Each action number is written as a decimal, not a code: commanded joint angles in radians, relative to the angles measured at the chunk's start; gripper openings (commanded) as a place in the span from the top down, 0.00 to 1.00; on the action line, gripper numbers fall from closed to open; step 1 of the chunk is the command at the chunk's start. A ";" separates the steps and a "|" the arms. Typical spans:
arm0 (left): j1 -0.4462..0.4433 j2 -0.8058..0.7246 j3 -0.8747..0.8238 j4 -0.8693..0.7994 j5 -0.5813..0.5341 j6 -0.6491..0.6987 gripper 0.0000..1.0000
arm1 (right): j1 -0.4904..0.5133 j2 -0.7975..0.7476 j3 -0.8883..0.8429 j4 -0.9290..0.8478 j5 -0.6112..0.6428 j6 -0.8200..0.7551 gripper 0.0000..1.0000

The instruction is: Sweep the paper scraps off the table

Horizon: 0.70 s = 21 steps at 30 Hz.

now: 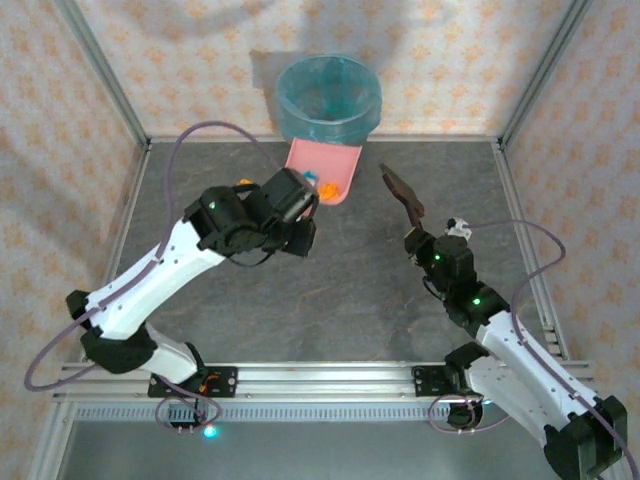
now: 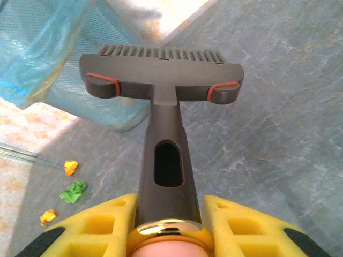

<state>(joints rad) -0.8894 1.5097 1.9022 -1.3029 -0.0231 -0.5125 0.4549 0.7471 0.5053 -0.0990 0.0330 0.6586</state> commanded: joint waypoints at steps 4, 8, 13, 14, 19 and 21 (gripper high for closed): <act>0.045 0.233 0.330 -0.130 0.058 0.015 1.00 | 0.000 0.033 -0.023 0.164 -0.061 0.012 1.00; 0.093 0.409 0.595 -0.166 0.099 0.000 1.00 | 0.000 0.031 -0.034 0.181 -0.066 0.011 1.00; 0.173 0.578 0.786 -0.124 0.236 -0.071 1.00 | 0.000 0.031 -0.039 0.188 -0.072 0.012 1.00; 0.190 0.591 0.786 -0.091 0.269 -0.090 1.00 | 0.000 0.030 -0.040 0.188 -0.073 0.010 1.00; 0.251 0.617 0.786 0.056 0.373 -0.163 1.00 | 0.000 0.033 -0.041 0.191 -0.072 0.011 1.00; 0.266 0.619 0.787 0.119 0.415 -0.182 1.00 | 0.000 0.035 -0.041 0.193 -0.072 0.012 1.00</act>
<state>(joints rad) -0.6399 2.1517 2.6511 -1.3174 0.2909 -0.6334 0.4553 0.7940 0.4675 0.0151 -0.0494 0.6685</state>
